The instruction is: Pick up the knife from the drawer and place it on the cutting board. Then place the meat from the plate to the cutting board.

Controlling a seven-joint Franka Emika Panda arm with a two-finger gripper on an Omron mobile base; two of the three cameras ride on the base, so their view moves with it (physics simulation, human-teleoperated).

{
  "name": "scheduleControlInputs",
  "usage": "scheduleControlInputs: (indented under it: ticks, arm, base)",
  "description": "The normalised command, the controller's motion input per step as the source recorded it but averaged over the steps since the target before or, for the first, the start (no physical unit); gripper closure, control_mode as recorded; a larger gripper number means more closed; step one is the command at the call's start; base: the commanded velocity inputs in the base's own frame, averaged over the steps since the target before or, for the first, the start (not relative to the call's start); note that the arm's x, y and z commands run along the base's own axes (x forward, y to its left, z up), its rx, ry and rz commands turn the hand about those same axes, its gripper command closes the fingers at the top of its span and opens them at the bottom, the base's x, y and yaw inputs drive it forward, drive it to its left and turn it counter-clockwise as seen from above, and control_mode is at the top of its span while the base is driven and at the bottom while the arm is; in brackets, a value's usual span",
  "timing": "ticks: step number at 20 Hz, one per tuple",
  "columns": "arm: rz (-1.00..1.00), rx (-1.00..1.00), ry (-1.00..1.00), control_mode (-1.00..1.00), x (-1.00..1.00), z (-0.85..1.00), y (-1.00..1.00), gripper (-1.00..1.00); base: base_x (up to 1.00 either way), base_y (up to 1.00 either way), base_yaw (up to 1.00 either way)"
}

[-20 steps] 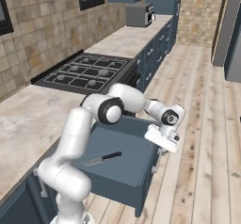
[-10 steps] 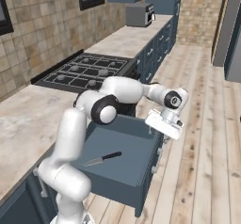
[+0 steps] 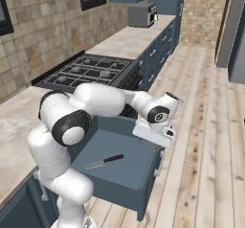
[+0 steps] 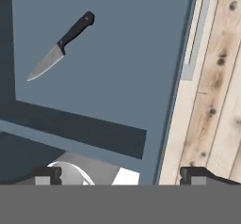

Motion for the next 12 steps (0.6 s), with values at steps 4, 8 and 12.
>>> scheduleControlInputs:
  ticks: [4, 8, 12]
  arm:
    - [-0.11, -0.24, -0.17, -1.00, -0.71, 0.54, 0.68, -1.00]
    - [-0.17, -0.05, 0.44, -1.00, -0.04, 0.78, 0.28, -1.00]
    - [-0.25, 0.00, 0.48, -1.00, 0.00, 0.51, 0.26, -1.00]
  base:
    - [0.00, 0.00, 0.00]
    - [0.00, 0.00, 0.00]
    - [0.00, 0.00, 0.00]
